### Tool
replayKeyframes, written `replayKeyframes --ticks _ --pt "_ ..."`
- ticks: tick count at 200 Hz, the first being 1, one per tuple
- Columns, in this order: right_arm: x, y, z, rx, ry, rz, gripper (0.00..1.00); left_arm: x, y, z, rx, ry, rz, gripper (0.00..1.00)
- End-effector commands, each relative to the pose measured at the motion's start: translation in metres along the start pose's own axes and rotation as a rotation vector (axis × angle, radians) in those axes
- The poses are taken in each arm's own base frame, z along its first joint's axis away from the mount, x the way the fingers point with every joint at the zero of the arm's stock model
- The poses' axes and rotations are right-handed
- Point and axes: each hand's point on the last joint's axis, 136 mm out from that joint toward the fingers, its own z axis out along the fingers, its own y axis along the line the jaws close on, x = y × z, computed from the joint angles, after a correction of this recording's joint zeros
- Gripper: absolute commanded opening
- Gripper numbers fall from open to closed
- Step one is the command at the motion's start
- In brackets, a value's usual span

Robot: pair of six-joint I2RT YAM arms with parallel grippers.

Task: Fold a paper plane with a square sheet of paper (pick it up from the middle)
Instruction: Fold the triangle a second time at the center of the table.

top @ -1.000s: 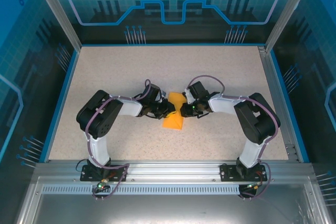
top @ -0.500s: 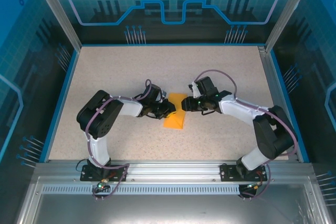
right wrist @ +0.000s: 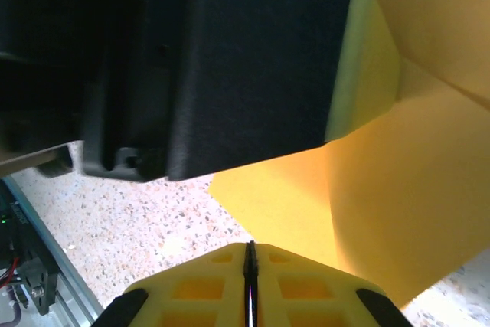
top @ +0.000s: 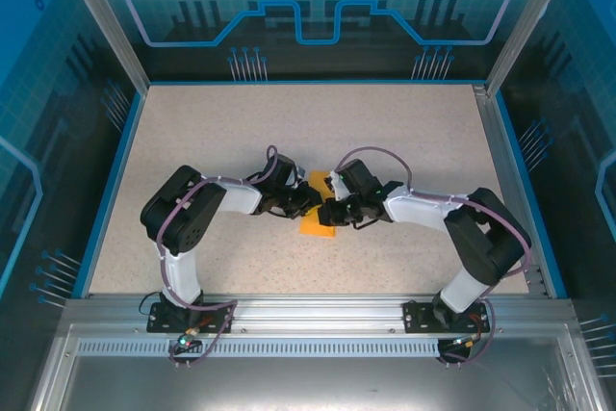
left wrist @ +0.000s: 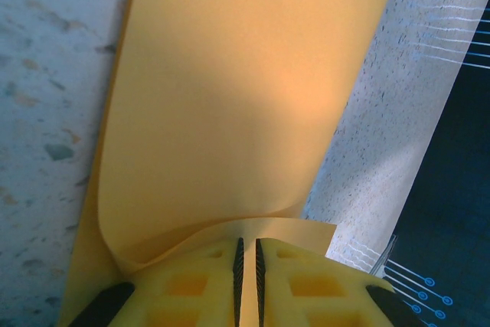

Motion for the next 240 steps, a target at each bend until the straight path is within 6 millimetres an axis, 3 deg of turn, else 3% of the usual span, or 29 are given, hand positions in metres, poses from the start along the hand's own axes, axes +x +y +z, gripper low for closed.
replayKeyframes --ticks 1,97,164,210,240 --pt "0.006 0.003 0.012 -0.017 0.024 0.018 0.1 0.007 0.022 0.005 -0.088 0.019 -0.019 0.18" --pt "0.02 -0.032 0.024 0.088 0.068 0.064 0.11 0.008 0.023 0.005 -0.098 0.022 -0.015 0.18" --pt "0.023 -0.037 0.019 0.079 0.067 0.082 0.13 0.008 0.025 0.005 -0.101 0.022 -0.018 0.18" --pt "0.024 -0.041 0.017 -0.003 0.053 0.206 0.16 0.008 0.026 0.005 -0.101 0.023 -0.017 0.18" --pt "0.037 -0.051 0.026 0.009 0.103 0.255 0.14 0.008 0.024 0.006 -0.1 0.024 -0.015 0.18"
